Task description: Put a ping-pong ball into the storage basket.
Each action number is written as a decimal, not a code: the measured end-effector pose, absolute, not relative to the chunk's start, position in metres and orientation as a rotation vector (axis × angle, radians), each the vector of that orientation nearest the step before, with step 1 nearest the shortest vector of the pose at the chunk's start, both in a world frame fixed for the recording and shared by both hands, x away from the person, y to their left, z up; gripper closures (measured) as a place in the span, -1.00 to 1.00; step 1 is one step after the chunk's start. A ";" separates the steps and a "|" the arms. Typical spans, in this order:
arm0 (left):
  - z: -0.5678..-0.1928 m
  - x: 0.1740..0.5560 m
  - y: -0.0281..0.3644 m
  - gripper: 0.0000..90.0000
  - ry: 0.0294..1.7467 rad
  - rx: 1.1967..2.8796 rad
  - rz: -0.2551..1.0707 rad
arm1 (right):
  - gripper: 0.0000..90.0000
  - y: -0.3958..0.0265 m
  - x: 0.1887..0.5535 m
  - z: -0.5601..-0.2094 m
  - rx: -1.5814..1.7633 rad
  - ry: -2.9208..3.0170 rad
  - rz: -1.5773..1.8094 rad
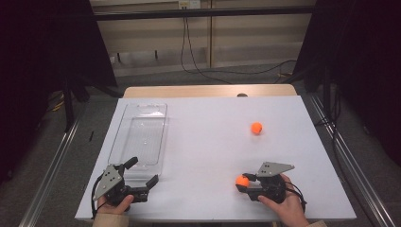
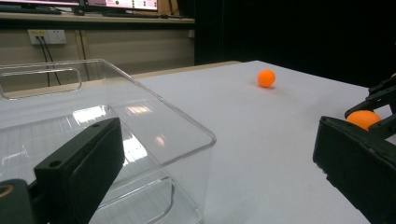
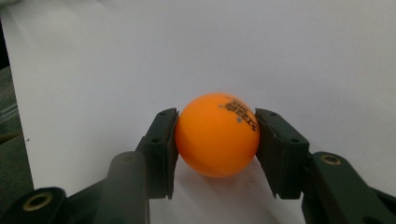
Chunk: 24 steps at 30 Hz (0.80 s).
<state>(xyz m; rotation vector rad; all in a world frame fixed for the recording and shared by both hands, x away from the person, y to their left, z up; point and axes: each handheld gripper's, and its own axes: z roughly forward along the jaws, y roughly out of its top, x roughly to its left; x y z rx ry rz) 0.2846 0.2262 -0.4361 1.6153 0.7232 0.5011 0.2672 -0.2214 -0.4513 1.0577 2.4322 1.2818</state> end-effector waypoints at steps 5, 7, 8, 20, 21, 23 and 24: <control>-0.436 0.285 0.226 -0.96 0.723 1.616 0.501 | 0.14 -0.224 0.267 -0.449 1.078 2.401 1.331; -0.436 0.285 0.226 -0.96 0.726 1.619 0.504 | 0.14 -0.224 0.267 -0.448 1.081 2.398 1.339; -0.436 0.285 0.226 -0.96 0.725 1.615 0.501 | 0.14 -0.224 0.267 -0.448 1.079 2.399 1.339; -0.435 0.284 0.226 -0.96 0.728 1.607 0.507 | 0.14 -0.221 0.271 -0.441 1.079 2.368 1.378; -0.435 0.284 0.226 -0.96 0.726 1.606 0.508 | 0.14 -0.221 0.271 -0.441 1.079 2.368 1.378; -0.435 0.284 0.226 -0.96 0.720 1.607 0.510 | 0.14 -0.221 0.271 -0.440 1.077 2.363 1.383; -0.435 0.284 0.226 -0.96 0.719 1.609 0.509 | 0.14 -0.220 0.272 -0.439 1.079 2.362 1.384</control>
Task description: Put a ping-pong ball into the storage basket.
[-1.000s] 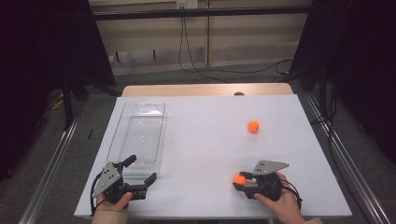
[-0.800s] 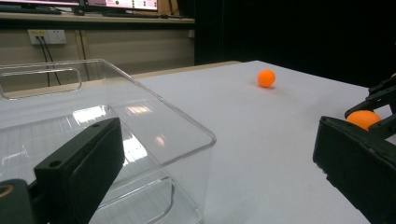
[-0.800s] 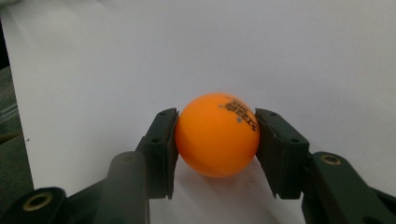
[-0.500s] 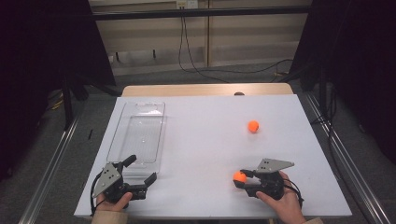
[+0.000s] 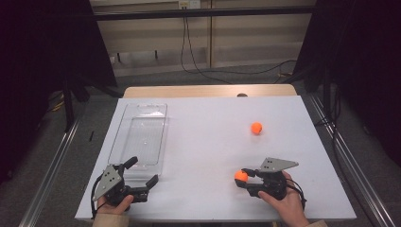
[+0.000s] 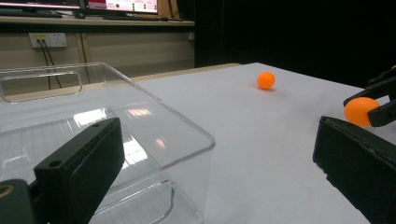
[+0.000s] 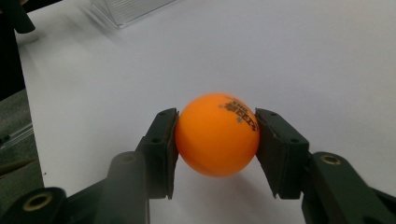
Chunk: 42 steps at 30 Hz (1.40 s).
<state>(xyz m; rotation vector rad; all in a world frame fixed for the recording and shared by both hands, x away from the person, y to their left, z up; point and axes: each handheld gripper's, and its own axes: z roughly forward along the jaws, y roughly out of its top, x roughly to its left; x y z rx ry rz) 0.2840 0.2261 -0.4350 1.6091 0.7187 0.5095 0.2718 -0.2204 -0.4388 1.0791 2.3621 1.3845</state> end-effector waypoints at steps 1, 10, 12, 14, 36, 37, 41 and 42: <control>-0.435 0.284 0.226 -0.96 0.718 1.609 0.506 | 0.14 -0.220 0.273 -0.438 1.080 2.359 1.390; -0.436 0.284 0.226 -0.96 0.720 1.606 0.499 | 0.14 -0.210 0.279 -0.433 1.066 2.358 1.394; -0.436 0.284 0.226 -0.96 0.724 1.602 0.497 | 0.14 -0.209 0.280 -0.432 1.069 2.350 1.402; -0.435 0.284 0.226 -0.96 0.716 1.605 0.498 | 0.14 -0.209 0.281 -0.431 1.071 2.350 1.404; -0.435 0.284 0.224 -0.96 0.716 1.598 0.495 | 0.14 -0.199 0.287 -0.426 1.049 2.350 1.418; -0.435 0.284 0.224 -0.96 0.717 1.599 0.496 | 0.14 -0.199 0.287 -0.425 1.050 2.347 1.419; -0.435 0.284 0.225 -0.96 0.711 1.602 0.503 | 0.14 -0.197 0.289 -0.424 1.043 2.348 1.421; -0.435 0.284 0.225 -0.96 0.711 1.602 0.502 | 0.14 -0.195 0.290 -0.424 1.045 2.348 1.421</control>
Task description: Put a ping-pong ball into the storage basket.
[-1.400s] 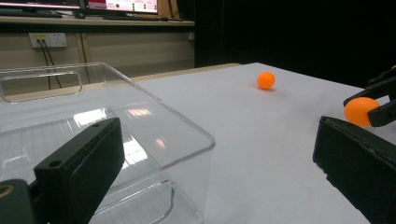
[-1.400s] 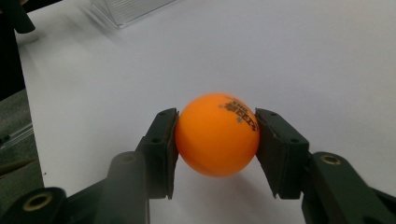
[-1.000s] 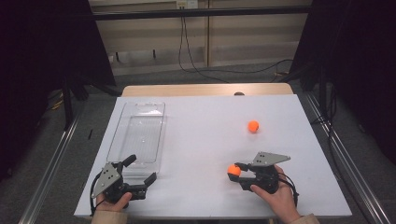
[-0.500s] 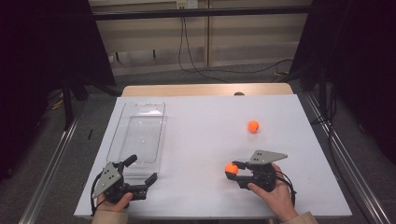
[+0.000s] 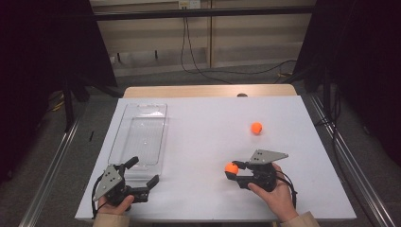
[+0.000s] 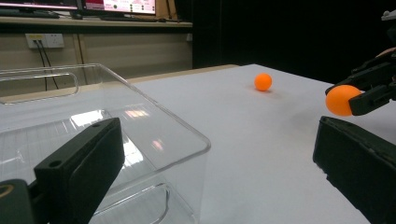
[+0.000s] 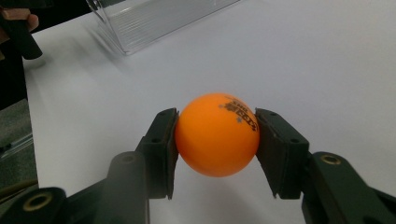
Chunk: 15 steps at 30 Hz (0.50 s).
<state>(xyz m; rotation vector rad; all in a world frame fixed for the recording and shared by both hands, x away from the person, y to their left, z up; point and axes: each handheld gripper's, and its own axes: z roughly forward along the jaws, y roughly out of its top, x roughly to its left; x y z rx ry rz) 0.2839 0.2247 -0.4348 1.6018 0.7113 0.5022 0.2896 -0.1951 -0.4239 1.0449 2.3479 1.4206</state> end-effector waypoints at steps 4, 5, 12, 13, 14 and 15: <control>-0.435 0.284 0.225 -0.96 0.713 1.601 0.499 | 0.14 -0.194 0.291 -0.424 1.044 2.347 1.419; -0.435 0.284 0.225 -0.96 0.712 1.601 0.499 | 0.14 -0.193 0.292 -0.423 1.044 2.346 1.420; -0.435 0.284 0.225 -0.96 0.718 1.603 0.494 | 0.14 -0.190 0.295 -0.421 1.036 2.344 1.412; -0.435 0.284 0.225 -0.96 0.718 1.603 0.495 | 0.14 -0.190 0.296 -0.421 1.032 2.345 1.412; -0.435 0.284 0.224 -0.96 0.719 1.605 0.496 | 0.14 -0.189 0.296 -0.421 1.031 2.345 1.414; -0.435 0.284 0.224 -0.96 0.719 1.608 0.492 | 0.14 -0.188 0.296 -0.421 1.033 2.346 1.414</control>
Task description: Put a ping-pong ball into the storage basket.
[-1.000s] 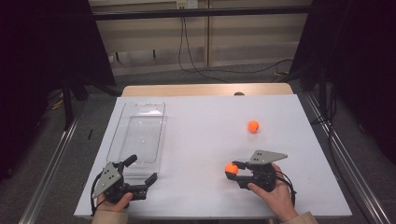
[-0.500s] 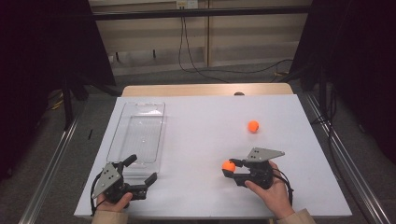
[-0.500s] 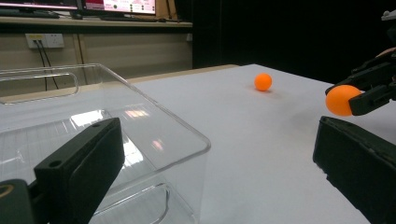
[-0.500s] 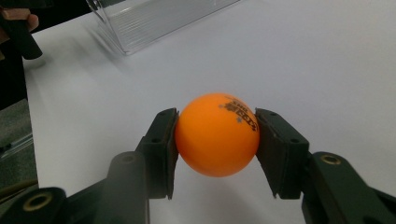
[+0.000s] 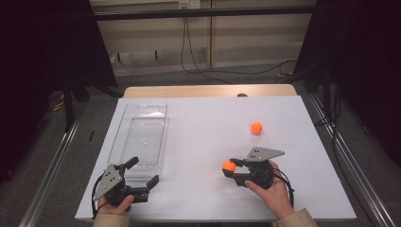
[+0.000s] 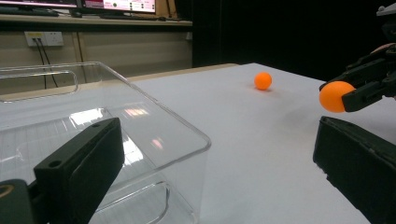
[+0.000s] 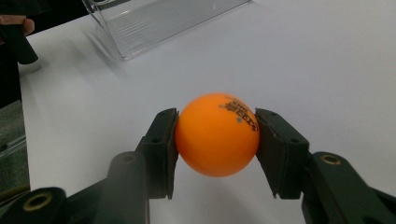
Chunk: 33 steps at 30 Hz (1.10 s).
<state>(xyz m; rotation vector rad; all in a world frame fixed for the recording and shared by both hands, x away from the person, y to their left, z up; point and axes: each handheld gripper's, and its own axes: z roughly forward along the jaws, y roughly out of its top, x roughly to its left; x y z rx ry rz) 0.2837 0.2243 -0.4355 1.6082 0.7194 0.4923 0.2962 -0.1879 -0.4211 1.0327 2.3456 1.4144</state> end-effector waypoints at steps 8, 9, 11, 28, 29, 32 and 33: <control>-0.435 0.283 0.225 -0.96 0.721 1.602 0.496 | 0.14 -0.183 0.300 -0.419 1.022 2.345 1.415; -0.435 0.283 0.225 -0.96 0.721 1.603 0.497 | 0.14 -0.182 0.300 -0.419 1.021 2.345 1.411; -0.435 0.283 0.225 -0.96 0.714 1.604 0.497 | 0.14 -0.180 0.301 -0.418 1.021 2.345 1.412; -0.434 0.283 0.224 -0.96 0.718 1.596 0.490 | 0.14 -0.166 0.308 -0.415 1.000 2.358 1.406; -0.434 0.283 0.224 -0.96 0.719 1.596 0.491 | 0.14 -0.165 0.309 -0.414 0.998 2.359 1.407; -0.434 0.282 0.223 -0.96 0.720 1.596 0.492 | 0.14 -0.163 0.310 -0.414 0.989 2.365 1.403; -0.434 0.282 0.223 -0.96 0.718 1.594 0.489 | 0.14 -0.162 0.310 -0.413 0.990 2.367 1.399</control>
